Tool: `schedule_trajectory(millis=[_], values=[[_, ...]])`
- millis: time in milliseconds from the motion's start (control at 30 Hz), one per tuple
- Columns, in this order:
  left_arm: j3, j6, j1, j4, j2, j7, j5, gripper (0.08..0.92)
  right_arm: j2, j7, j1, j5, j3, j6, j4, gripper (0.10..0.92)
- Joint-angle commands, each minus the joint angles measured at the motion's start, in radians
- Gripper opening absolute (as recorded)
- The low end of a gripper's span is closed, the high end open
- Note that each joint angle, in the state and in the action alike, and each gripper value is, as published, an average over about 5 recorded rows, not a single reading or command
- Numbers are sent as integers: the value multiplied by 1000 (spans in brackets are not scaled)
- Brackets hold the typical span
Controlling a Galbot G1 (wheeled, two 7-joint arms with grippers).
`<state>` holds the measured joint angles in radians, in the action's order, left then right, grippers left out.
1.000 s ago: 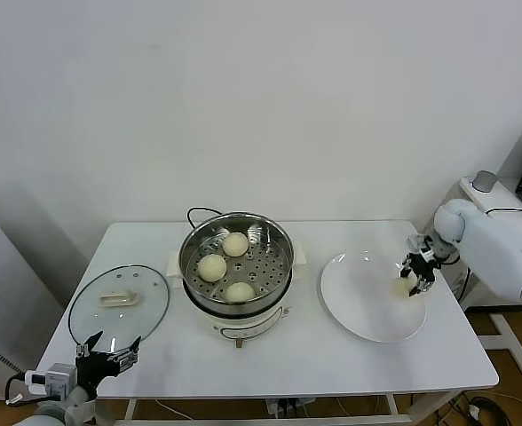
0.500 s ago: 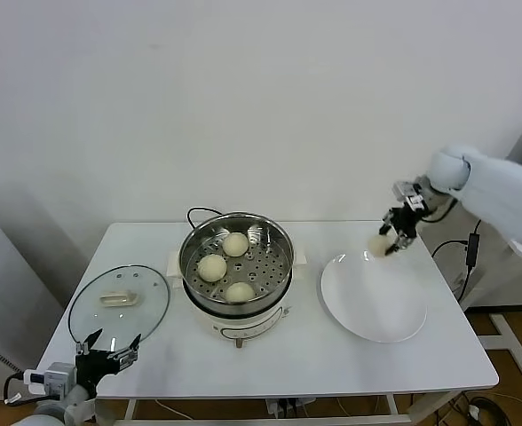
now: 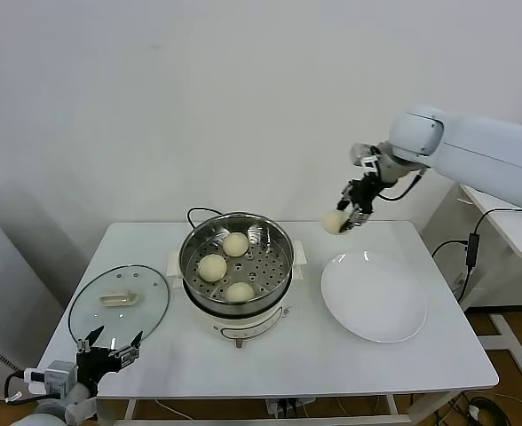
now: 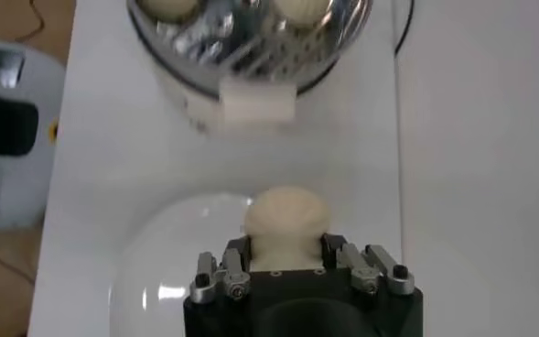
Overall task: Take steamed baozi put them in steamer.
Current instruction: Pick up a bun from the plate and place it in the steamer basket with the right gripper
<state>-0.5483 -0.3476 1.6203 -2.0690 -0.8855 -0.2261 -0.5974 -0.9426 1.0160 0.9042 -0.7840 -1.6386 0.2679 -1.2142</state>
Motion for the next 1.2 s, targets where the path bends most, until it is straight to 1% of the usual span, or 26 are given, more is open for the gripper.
schedule_trajectory(millis=[33, 367, 767, 1200], values=[[0, -1, -2, -2, 0, 0, 0, 823, -135, -121, 43, -209, -41, 141, -57, 484], [-4, 0, -3, 2, -2, -1, 0, 823, -230, -187, -55, -241, -6, 184, -27, 484], [-6, 2, -2, 5, 0, -1, -2, 823, -260, -234, -152, -230, 9, 203, -15, 484], [-7, 6, -2, 16, -1, -1, -5, 823, -287, -262, -242, -177, 23, 211, 21, 484]])
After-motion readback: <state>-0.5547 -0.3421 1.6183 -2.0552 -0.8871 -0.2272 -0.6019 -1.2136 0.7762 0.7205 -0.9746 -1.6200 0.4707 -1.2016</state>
